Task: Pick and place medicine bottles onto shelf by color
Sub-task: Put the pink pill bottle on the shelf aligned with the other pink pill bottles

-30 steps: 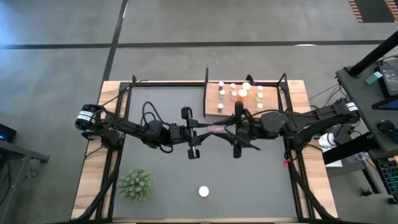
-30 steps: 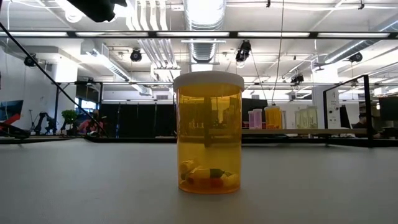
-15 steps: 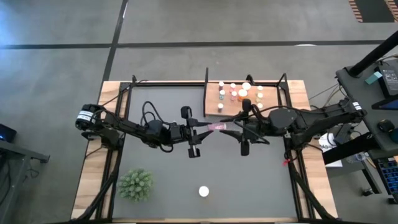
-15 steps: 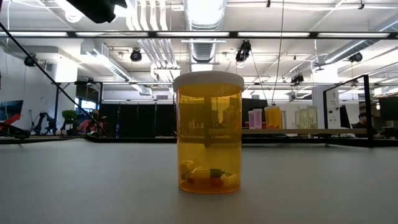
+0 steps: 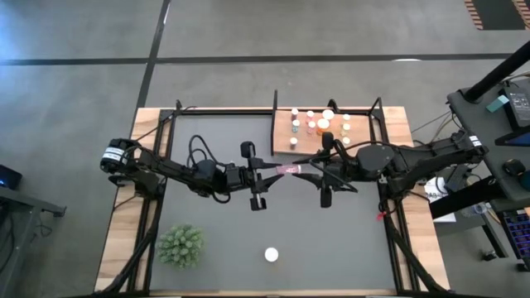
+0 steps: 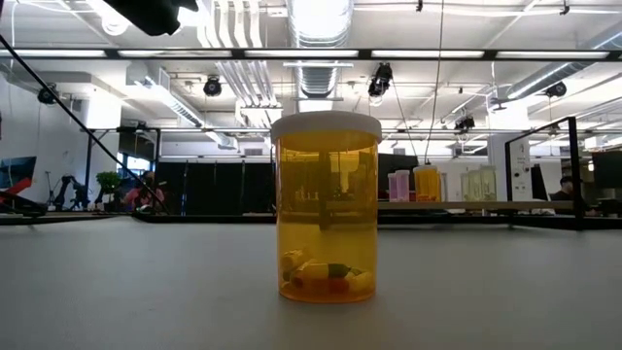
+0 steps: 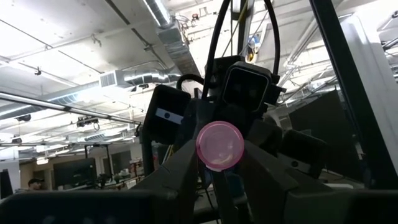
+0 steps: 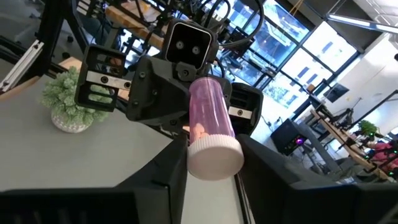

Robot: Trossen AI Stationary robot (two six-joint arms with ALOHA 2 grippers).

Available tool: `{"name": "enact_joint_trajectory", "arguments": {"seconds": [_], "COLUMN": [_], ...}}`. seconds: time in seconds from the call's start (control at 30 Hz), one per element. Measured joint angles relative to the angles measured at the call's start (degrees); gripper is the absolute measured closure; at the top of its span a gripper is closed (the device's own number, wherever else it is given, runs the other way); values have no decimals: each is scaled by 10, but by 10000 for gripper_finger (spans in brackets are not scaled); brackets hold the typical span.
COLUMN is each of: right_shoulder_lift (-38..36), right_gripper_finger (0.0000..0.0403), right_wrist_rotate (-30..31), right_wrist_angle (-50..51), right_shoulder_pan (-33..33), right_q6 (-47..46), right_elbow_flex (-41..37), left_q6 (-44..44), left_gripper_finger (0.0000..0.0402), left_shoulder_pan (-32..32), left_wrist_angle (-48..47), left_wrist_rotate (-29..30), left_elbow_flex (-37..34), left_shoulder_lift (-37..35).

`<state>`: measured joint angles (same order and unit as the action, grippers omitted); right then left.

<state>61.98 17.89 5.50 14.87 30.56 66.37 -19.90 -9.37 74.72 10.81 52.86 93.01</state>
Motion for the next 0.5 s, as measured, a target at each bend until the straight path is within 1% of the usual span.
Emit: {"name": "enact_joint_trajectory", "arguments": {"seconds": [0.23, 0.33, 0.5], "right_shoulder_lift": [0, 0, 0], "right_gripper_finger": [289, 289, 290], "right_wrist_rotate": [0, 2, 1], "right_wrist_angle": [1, 2, 2], "right_shoulder_pan": [0, 0, -1], "right_q6": [-10, -13, -26], "right_elbow_flex": [0, 0, -1], "left_q6": [0, 0, 0], "left_gripper_finger": [307, 305, 281], "left_shoulder_pan": [0, 0, 1], "left_wrist_angle": [-3, -8, -45], "left_wrist_rotate": [0, 15, 32], "left_elbow_flex": [0, 0, 0], "left_shoulder_lift": [0, 0, 0]}}
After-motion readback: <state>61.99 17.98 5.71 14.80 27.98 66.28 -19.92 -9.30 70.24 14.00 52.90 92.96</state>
